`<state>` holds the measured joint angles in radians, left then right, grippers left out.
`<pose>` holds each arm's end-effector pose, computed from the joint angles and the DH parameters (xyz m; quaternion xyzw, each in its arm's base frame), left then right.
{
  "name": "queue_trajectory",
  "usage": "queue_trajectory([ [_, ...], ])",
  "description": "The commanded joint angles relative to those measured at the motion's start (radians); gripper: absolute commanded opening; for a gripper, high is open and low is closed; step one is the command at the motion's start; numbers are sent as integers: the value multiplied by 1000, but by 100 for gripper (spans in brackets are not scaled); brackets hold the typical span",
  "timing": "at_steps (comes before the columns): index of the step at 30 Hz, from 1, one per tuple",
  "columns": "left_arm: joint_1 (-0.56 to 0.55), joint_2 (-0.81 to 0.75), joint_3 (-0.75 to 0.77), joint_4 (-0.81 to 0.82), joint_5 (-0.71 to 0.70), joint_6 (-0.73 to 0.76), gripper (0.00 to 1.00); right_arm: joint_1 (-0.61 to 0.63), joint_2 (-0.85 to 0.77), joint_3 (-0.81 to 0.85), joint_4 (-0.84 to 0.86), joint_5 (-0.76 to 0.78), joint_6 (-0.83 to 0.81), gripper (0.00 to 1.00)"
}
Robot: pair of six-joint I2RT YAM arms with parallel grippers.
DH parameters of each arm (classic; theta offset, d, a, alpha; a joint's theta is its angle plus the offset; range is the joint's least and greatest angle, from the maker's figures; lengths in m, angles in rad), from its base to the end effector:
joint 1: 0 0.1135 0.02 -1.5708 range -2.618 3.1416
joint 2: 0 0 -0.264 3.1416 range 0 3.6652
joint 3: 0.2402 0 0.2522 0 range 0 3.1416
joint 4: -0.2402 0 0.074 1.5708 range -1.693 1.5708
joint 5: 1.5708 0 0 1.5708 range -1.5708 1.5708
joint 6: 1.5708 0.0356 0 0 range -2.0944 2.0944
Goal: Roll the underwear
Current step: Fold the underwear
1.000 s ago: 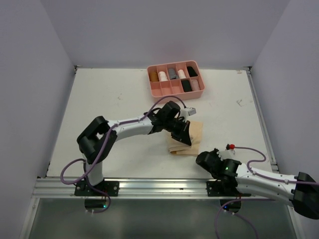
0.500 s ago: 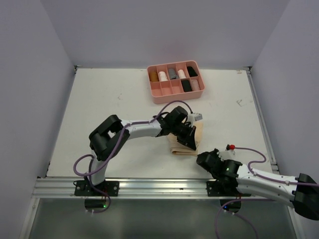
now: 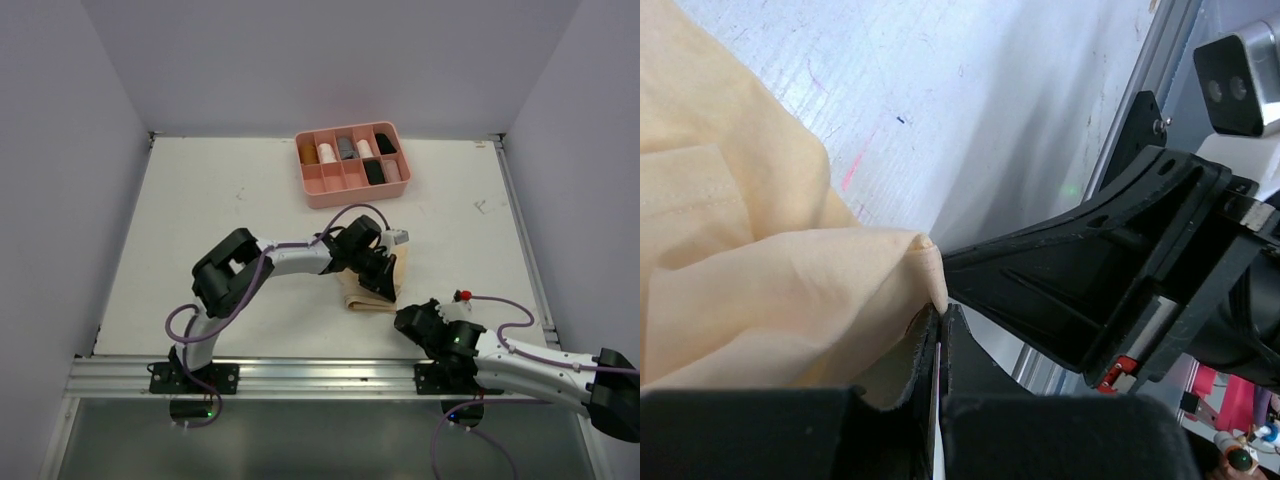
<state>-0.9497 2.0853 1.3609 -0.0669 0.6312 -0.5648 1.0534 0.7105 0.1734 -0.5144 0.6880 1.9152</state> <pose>0.2421 -0.3744 0.1528 0.2839 0.8405 -0.4568 0.0653 0.0748 0.0857 0.1238 0.4587 0.7905 0.2126 0.3456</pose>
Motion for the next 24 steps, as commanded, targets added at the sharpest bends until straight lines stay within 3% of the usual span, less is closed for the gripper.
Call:
queue_trajectory([
  [1, -6, 28, 37, 41, -1, 8, 0, -4, -5, -23, -41, 10, -7, 0],
  [8, -6, 53, 27, 7, -22, 36, 0, -7, -3, -14, -41, 13, -21, 0],
  [10, -6, 62, 26, -5, -11, 43, 11, -7, -6, 6, -42, 22, -53, 0],
  [11, -6, 65, 24, -8, -10, 46, 25, -9, -8, 18, -48, 30, -68, 0],
  [14, -4, 62, 1, -36, -1, 63, 47, -13, -42, 81, -110, 74, -131, 0],
  [17, 9, 35, -45, -40, 12, 77, 59, -20, -104, 146, -218, 103, -173, 0],
  [20, 31, 2, -110, -36, 27, 92, 66, -24, -190, 172, -309, 96, -173, 0],
  [24, 46, -21, -146, -57, 35, 137, 70, -27, -252, 167, -306, 42, -193, 0],
])
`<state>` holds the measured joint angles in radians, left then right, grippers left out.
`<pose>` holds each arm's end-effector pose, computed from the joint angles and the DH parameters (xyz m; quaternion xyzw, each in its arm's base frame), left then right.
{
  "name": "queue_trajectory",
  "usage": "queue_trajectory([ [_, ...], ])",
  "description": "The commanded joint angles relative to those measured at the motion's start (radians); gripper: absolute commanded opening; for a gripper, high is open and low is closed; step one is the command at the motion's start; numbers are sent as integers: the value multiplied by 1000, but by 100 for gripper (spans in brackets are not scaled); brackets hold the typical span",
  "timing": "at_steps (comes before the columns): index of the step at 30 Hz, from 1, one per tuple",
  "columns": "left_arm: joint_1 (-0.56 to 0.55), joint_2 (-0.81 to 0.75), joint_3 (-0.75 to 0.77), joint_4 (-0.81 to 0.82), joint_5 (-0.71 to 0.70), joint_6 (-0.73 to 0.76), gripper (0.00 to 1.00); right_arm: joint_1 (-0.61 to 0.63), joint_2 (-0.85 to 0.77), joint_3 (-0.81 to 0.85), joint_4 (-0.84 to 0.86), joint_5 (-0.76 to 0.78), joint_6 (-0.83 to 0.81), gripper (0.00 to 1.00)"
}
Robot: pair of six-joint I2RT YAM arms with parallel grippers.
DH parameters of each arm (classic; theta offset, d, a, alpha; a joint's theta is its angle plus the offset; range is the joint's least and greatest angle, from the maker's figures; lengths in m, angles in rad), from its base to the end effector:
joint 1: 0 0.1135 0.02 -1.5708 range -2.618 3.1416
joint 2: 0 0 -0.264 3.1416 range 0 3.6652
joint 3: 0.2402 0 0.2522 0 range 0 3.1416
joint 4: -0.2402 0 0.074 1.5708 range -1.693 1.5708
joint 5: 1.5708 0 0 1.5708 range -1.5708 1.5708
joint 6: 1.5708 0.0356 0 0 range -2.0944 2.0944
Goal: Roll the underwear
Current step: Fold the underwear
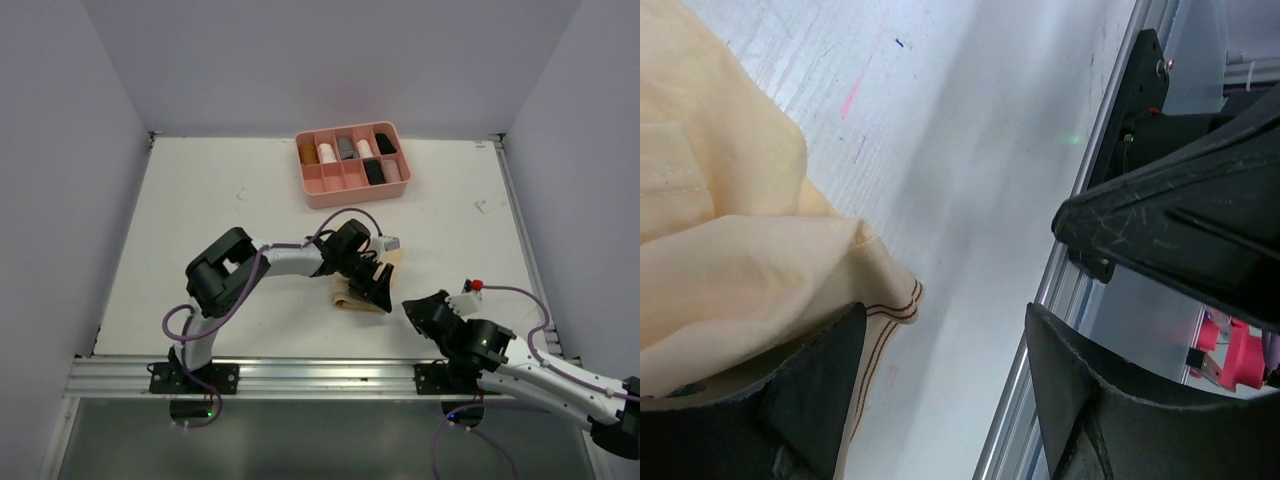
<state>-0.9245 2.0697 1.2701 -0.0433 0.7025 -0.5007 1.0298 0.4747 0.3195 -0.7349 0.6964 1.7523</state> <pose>0.2390 -0.3550 0.1360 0.3043 0.8321 -0.4618 0.0427 0.0712 0.0742 0.1768 0.4197 0.7886 0.2512 0.3726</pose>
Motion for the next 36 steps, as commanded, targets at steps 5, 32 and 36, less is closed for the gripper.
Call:
queue_trajectory([
  [5, 30, -37, -104, -109, -15, 169, 73, -5, 8, 1, 46, -37, -89, 0],
  [32, 127, -151, -242, -225, -8, 456, 82, -252, 461, 93, 608, -403, -332, 1],
  [36, 182, -190, -262, -393, 9, 713, 82, -283, 366, 90, 505, -379, -372, 5],
])
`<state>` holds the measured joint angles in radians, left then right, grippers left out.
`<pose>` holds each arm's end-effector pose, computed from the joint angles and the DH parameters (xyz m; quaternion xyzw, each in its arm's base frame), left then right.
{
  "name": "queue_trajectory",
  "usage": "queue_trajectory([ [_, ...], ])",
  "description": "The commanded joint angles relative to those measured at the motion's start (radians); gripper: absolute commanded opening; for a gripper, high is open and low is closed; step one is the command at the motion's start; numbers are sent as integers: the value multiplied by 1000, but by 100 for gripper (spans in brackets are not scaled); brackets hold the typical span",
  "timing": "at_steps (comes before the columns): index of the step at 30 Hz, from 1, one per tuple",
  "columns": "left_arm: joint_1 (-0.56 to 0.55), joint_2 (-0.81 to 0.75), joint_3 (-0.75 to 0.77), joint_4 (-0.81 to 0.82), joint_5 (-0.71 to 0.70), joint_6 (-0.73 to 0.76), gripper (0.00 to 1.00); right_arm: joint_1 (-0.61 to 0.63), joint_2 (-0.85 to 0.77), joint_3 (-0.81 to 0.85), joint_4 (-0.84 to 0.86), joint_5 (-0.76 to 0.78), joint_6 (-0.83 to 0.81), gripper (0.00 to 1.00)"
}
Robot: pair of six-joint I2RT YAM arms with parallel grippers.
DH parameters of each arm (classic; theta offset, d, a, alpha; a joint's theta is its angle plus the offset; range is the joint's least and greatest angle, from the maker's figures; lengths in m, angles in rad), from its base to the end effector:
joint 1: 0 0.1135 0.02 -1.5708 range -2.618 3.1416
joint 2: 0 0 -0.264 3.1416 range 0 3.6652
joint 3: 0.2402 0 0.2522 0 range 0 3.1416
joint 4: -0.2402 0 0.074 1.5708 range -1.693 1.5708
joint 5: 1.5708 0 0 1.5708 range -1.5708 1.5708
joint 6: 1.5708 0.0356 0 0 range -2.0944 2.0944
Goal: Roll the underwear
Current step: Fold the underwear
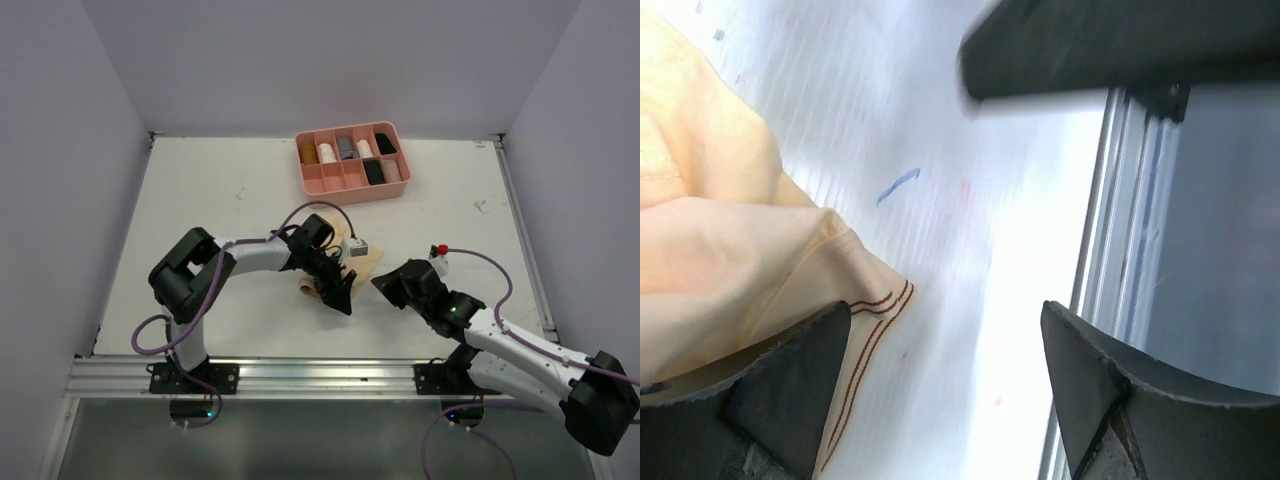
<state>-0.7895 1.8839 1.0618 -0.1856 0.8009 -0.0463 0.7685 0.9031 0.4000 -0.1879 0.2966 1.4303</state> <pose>0.2387 -0.2770 0.1425 0.4221 0.7849 -0.4461 0.0819 0.1390 0.1199 0.1864 0.3503 0.8259 0.3145 0.3104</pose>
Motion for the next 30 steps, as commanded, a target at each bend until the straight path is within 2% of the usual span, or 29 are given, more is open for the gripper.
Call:
queue_trajectory([
  [1, 58, -14, -57, -287, -82, 313, 82, -41, -72, 11, -47, 15, -60, 6],
  [5, 62, -74, -79, -406, -115, 518, 82, -112, -53, 37, -51, -51, -126, 11],
  [9, 62, -100, -89, -523, -167, 715, 81, -182, 125, 123, 10, -196, -206, 25],
  [11, 62, -106, -98, -570, -189, 788, 80, -212, 201, 166, 22, -246, -255, 26],
  [17, 64, -166, -183, -565, -328, 985, 82, -232, 428, 330, 139, -434, -356, 26],
  [24, 65, -198, -227, -526, -411, 1065, 82, -227, 628, 456, 140, -620, -432, 20],
  [30, 67, -209, -229, -508, -422, 1050, 82, -192, 698, 481, 85, -587, -447, 23],
])
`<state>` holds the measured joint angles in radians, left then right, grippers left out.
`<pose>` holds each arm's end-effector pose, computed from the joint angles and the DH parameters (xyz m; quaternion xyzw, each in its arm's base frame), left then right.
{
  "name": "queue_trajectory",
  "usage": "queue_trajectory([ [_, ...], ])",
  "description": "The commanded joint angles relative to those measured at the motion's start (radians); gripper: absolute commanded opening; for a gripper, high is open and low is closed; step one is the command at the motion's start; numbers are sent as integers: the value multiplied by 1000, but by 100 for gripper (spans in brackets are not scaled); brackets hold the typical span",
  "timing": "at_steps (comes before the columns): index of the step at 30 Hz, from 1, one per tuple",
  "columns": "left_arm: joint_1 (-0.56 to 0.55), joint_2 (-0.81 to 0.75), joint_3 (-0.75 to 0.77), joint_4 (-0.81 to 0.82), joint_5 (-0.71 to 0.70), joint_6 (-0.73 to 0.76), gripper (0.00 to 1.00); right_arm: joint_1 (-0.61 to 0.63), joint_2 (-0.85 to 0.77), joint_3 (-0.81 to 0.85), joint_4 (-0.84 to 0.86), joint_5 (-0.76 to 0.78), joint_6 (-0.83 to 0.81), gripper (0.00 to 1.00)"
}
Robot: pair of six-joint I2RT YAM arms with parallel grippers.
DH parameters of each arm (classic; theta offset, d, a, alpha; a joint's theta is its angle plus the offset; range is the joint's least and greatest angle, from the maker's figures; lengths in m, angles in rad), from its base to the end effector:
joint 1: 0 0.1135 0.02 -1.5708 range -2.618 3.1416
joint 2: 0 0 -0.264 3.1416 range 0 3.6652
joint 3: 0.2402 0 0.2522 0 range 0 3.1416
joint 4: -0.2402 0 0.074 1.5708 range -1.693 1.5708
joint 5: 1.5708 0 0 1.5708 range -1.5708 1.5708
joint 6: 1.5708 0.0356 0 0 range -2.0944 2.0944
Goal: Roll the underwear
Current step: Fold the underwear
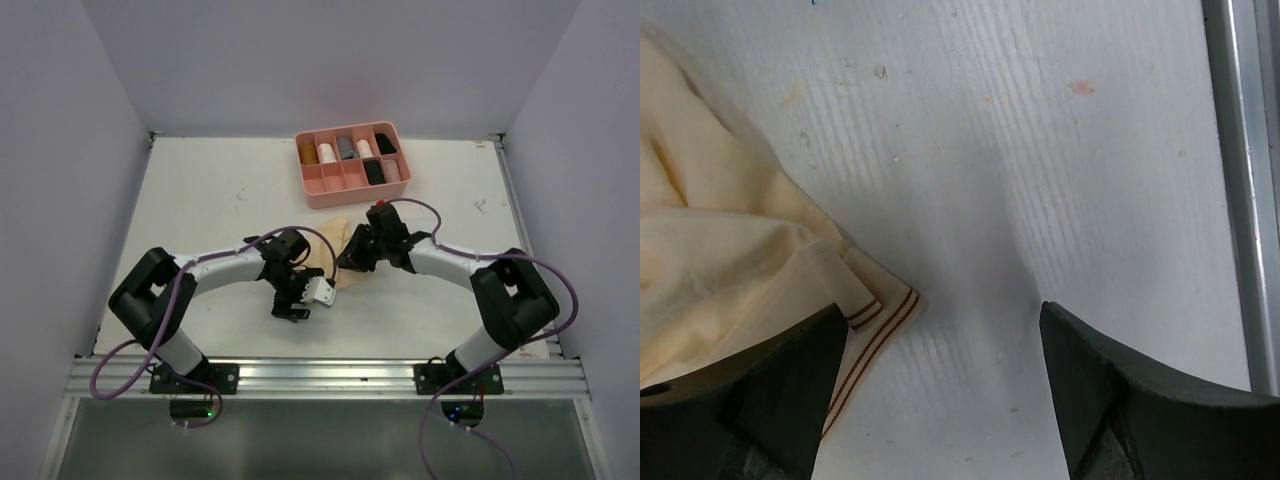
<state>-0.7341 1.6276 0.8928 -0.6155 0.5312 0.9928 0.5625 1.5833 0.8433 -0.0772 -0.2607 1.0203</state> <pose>0.1957 -0.2009 0.1552 0.7478 0.6013 -0.2450 0.1389 0.2648 0.1778 0.1776 0.1626 0.9088 0.3445 0.1704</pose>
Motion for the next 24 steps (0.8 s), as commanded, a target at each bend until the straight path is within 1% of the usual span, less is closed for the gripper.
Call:
queue_trajectory([
  [1, 12, 46, -58, -73, -152, 9, 82, 20, 23, 33, -26, -23, -34, 24],
  [10, 13, 52, -66, -62, -140, -3, 82, 53, 72, -39, 70, -9, 27, 29],
  [16, 13, 63, -58, -64, -134, -5, 82, 56, 75, -47, 45, 29, 11, 31],
  [24, 13, 69, -55, -66, -131, -3, 82, 59, 113, -52, 68, 14, 11, 33],
])
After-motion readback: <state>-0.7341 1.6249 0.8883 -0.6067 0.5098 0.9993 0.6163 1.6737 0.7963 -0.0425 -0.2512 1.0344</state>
